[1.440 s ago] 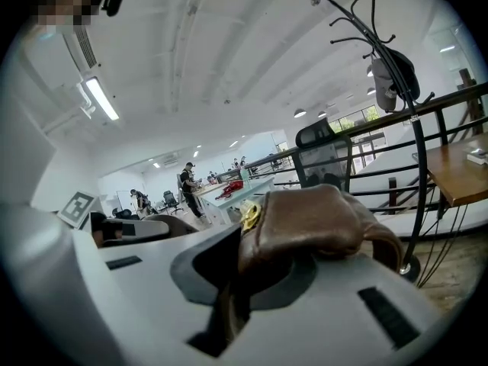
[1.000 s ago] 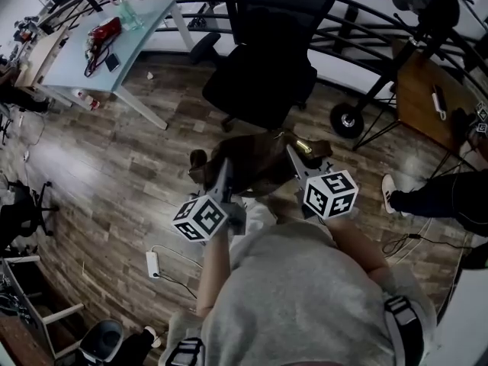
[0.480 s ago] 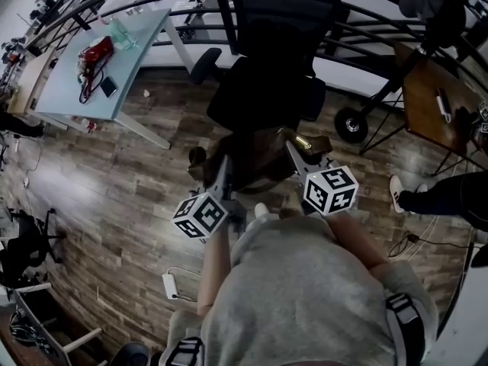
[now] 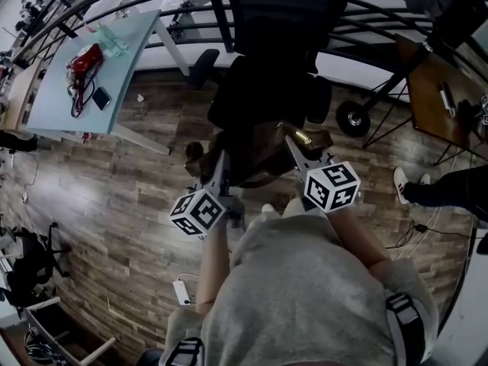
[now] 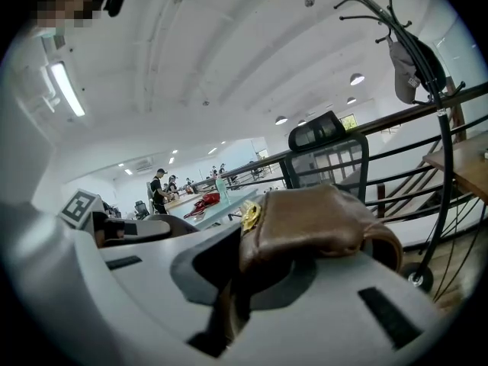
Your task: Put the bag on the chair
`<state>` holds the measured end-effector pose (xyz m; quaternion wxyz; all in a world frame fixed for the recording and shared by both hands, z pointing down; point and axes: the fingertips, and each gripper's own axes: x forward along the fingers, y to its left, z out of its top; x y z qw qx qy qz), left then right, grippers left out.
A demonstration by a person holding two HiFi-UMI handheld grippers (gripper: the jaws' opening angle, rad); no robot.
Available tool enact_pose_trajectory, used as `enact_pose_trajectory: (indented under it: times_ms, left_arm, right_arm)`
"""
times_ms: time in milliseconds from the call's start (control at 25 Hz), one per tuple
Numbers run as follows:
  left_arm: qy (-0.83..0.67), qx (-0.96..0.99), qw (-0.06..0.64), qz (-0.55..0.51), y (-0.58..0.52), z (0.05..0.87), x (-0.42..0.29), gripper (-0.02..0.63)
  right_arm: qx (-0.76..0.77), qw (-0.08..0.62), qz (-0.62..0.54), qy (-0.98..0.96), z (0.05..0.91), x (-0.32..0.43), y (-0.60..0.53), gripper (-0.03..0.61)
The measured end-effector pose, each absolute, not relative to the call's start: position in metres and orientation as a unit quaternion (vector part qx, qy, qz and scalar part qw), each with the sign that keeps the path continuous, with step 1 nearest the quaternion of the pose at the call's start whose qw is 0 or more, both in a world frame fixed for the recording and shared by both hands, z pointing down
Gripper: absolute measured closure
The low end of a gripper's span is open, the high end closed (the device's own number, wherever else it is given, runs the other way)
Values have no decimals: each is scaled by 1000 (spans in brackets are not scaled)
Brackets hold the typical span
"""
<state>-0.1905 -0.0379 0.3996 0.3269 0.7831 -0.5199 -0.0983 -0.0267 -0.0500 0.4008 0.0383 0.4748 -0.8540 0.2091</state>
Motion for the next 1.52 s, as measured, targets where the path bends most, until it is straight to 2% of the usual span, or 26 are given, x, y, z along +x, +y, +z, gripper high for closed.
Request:
enact_pose_trajectory:
  times_ms: [760, 1520]
  left_arm:
    - [-503, 779, 365, -79, -142, 443, -185, 600]
    - [-491, 761, 423, -38, -317, 565, -151, 600]
  right_arm:
    - [489, 64, 245, -834, 440, -19, -146, 555]
    - [515, 94, 286, -803, 555, 17, -310, 555]
